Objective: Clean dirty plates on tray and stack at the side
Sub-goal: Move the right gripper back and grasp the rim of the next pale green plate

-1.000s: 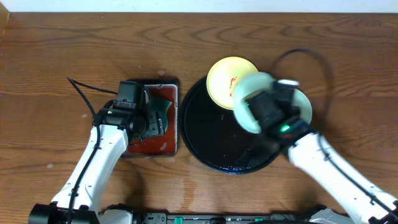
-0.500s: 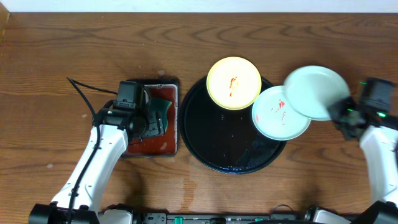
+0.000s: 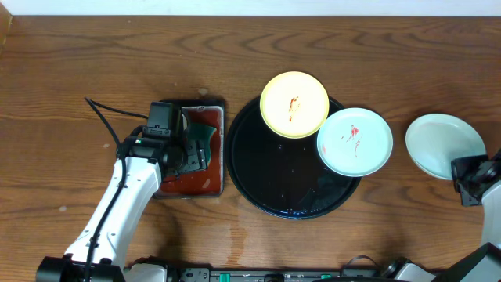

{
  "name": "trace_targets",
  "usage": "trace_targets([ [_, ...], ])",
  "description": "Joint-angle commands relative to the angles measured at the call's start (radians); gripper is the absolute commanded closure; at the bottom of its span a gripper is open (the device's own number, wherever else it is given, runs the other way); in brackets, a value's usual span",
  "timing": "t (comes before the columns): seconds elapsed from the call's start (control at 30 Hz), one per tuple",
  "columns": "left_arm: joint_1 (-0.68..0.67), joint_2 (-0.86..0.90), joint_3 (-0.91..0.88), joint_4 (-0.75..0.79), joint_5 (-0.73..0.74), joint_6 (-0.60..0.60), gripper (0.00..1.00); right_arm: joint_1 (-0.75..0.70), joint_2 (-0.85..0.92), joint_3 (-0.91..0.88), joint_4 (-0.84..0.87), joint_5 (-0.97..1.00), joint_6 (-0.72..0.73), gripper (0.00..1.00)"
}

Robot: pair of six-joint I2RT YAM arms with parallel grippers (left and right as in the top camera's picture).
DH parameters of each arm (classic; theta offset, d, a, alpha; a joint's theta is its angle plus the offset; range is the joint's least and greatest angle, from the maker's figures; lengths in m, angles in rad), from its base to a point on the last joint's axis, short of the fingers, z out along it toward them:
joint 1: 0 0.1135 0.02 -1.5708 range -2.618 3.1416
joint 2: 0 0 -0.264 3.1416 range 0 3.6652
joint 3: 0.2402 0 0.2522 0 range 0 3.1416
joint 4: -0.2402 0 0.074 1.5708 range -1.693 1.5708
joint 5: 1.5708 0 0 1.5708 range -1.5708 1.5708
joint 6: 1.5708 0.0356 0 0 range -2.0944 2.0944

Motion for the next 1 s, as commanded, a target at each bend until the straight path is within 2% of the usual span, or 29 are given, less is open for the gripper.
trace_targets([
  [0.0, 0.004, 0.006, 0.004, -0.004, -0.009, -0.002, 0.22, 0.011, -0.013, -0.039, 0.06, 0.031, -0.051, 0.99],
  [0.23, 0.004, 0.006, 0.004, -0.004, -0.009, -0.002, 0.22, 0.074, 0.013, -0.076, 0.183, -0.035, -0.126, 0.99],
  [0.37, 0.004, 0.006, 0.004, -0.004, -0.009, -0.001, 0.22, 0.112, 0.033, -0.076, 0.212, -0.036, -0.152, 0.91],
  [0.53, 0.004, 0.006, 0.004, -0.004, -0.009, -0.002, 0.22, 0.172, 0.066, -0.076, 0.241, -0.075, -0.255, 0.72],
  [0.67, 0.004, 0.006, 0.004, -0.004, -0.009, -0.001, 0.22, 0.22, 0.09, -0.076, 0.24, -0.117, -0.318, 0.66],
  [0.97, 0.004, 0.006, 0.004, -0.004, -0.009, -0.002, 0.22, 0.274, 0.091, -0.076, 0.289, -0.452, -0.545, 0.49],
])
